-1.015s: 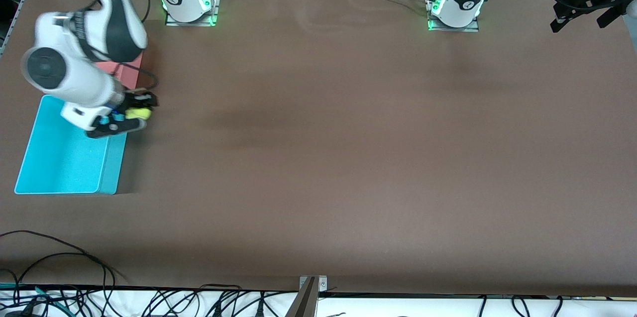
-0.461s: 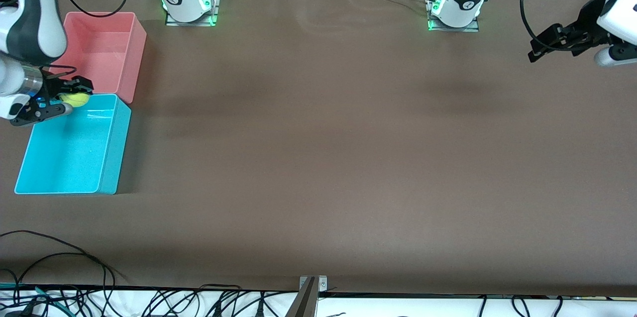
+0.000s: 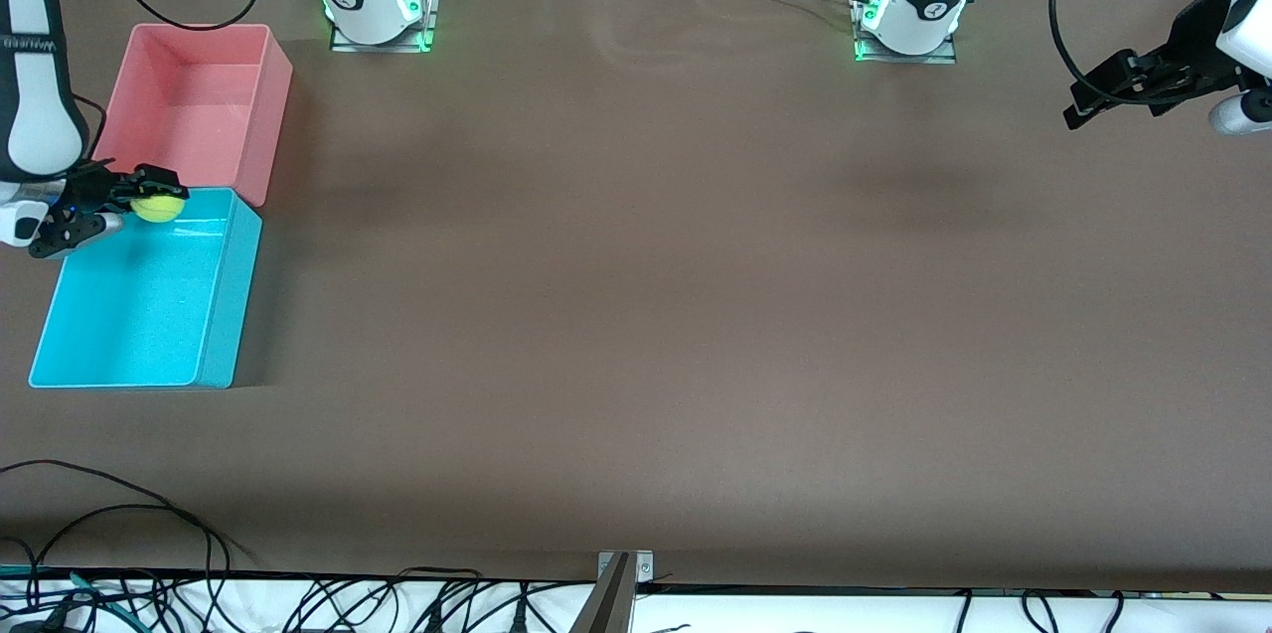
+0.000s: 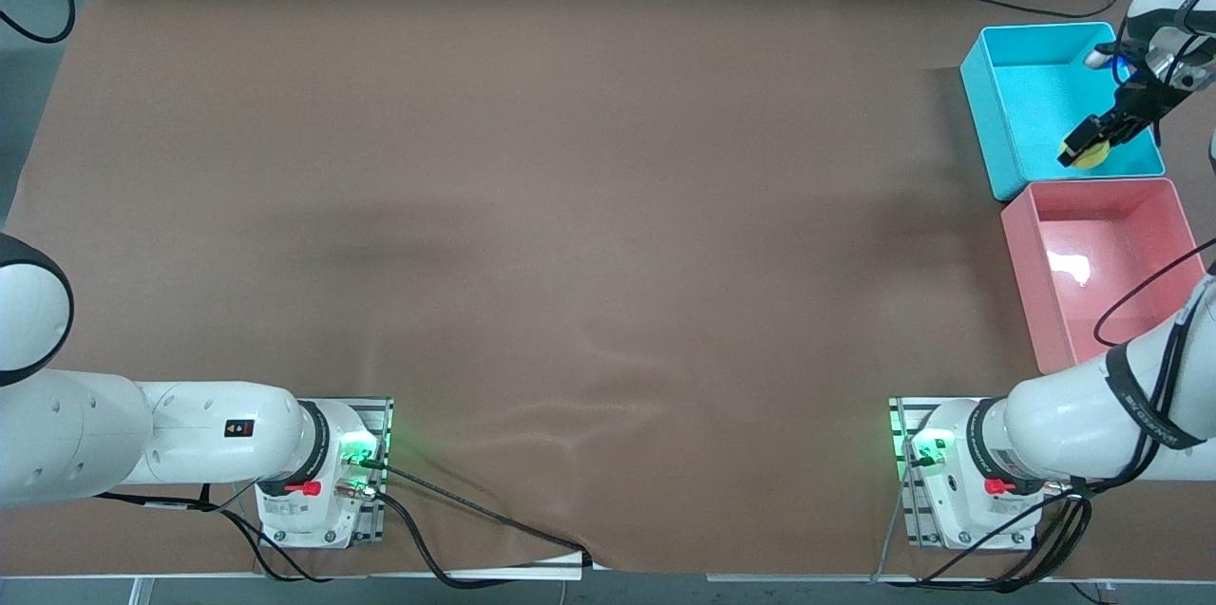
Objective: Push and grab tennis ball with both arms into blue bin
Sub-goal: 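Lower the ball into the blue bin and open the right gripper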
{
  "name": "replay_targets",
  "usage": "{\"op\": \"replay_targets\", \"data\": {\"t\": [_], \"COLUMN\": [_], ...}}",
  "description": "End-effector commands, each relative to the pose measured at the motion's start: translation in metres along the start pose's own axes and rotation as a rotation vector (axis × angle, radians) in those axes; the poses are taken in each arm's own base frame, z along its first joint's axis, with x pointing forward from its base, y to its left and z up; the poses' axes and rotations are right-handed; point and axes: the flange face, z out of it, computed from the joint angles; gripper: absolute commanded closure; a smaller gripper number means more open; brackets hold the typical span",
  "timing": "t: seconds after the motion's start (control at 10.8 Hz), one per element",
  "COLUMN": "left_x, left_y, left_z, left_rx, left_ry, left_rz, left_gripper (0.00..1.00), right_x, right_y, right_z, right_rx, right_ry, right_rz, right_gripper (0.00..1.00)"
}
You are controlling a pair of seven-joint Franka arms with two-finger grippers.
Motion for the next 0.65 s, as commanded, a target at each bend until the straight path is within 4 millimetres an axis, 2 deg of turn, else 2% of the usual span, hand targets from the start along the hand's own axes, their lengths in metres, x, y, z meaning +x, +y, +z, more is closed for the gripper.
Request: {"op": "replay_targets", "data": {"t": [0.0,0.18,0.28,0.37,0.46,0.55], "left_x": [0.001,0.013,0.014,0.014,0.013,0.015], "left_y": [0.002,-0.002,-0.001,0.001,0.002,-0.001], "left_z": [-0.007,-0.005,-0.005,-0.004,-0.004,-0.004], "left_rx": [-0.015,-0.016,-0.018,-0.017,-0.018,-0.023], "left_ry": [0.008,0.018,0.016,0.016,0.016,0.014], "left_rz": [0.034,0.225,0.242,0.245,0.246,0.241], "left_gripper": [0.0,0.0,0.0,0.0,0.0,0.0], "right_x": [0.005,0.019,0.021,0.024,0.024,0.025], "right_y": [0.024,0.035,0.036,0.035,0.034,0.033], "right_z": [0.042,0.054,0.056,0.055,0.056,0.056], "right_rx": [0.099,0.106,0.105,0.104,0.106,0.108], "right_ry": [0.061,0.053,0.049,0.051,0.05,0.049], "right_rz": [-0.045,-0.065,-0.066,-0.071,-0.072,-0.073], "right_gripper": [0.79,0.79,0.78,0.65,0.31,0.11]}}
